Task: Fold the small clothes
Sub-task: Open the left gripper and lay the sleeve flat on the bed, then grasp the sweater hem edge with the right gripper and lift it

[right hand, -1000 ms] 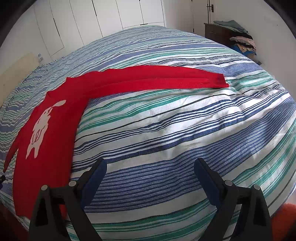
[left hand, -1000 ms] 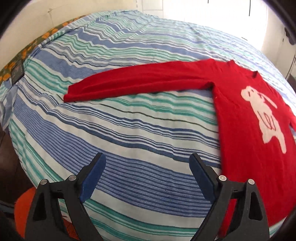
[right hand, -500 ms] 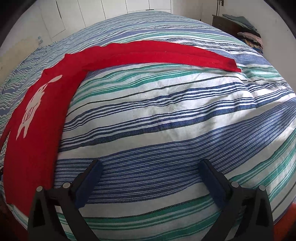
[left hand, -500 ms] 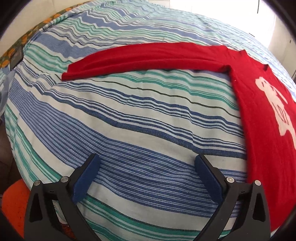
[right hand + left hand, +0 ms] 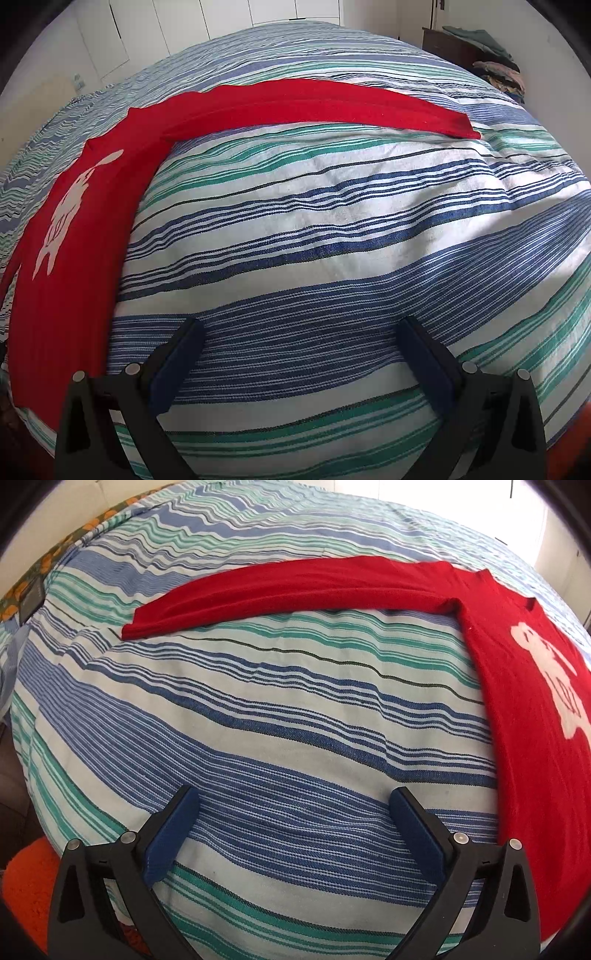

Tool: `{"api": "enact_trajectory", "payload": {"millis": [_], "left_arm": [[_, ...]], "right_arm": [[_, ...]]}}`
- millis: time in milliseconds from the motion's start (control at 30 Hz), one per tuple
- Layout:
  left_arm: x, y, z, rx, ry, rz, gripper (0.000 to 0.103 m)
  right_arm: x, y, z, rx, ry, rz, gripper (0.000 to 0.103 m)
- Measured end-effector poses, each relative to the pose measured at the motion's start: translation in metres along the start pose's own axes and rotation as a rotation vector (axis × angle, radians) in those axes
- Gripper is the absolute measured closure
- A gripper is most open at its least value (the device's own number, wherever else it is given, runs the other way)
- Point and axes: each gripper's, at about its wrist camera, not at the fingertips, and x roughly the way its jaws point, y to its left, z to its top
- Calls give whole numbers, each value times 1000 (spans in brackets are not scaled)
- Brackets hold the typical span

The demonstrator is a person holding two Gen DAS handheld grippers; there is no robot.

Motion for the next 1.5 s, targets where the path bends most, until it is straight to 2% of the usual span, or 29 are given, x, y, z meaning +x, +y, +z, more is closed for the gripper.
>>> {"api": "enact_trajectory", "payload": {"millis": [367, 600, 700, 767, 867, 1000, 1067, 1100, 1133, 1167, 1200, 1333, 1500], "left_arm": [[-1, 3, 2, 3, 21, -17, 1], [-23, 15, 9, -60, -64, -32, 1], [-25, 19, 10, -70, -72, -18, 1], [-25, 20, 11, -81, -72, -18, 1], [-21, 23, 13, -97, -61, -22, 1], [-14, 25, 13, -120, -32, -25, 1], [-10, 26, 14, -125, -21, -21, 1], [-10, 26, 13, -124, -18, -18, 1], [-8, 26, 13, -120, -16, -14, 1], [-8, 25, 13, -115, -14, -10, 1], [-6, 24, 13, -109, -13, -4, 1], [-3, 18, 12, -72, -11, 27, 1], [-2, 16, 11, -62, -15, 42, 1]], "right_arm": [[2, 1, 0, 2, 9, -3, 0], [5, 3, 1, -8, 33, -7, 0], [-2, -2, 12, 18, 66, 42, 0], [-11, -17, 29, 92, 52, 154, 1], [-24, -56, 69, 249, -26, 301, 1], [-18, -133, 114, 615, -117, 424, 1], [2, -163, 122, 785, -97, 479, 2], [13, -174, 122, 853, -75, 488, 4], [23, -181, 121, 906, -55, 491, 11], [33, -185, 120, 941, -41, 495, 18], [40, -187, 121, 956, -36, 498, 20], [56, -182, 134, 926, -73, 480, 27], [76, -181, 134, 959, -78, 391, 39]]}}
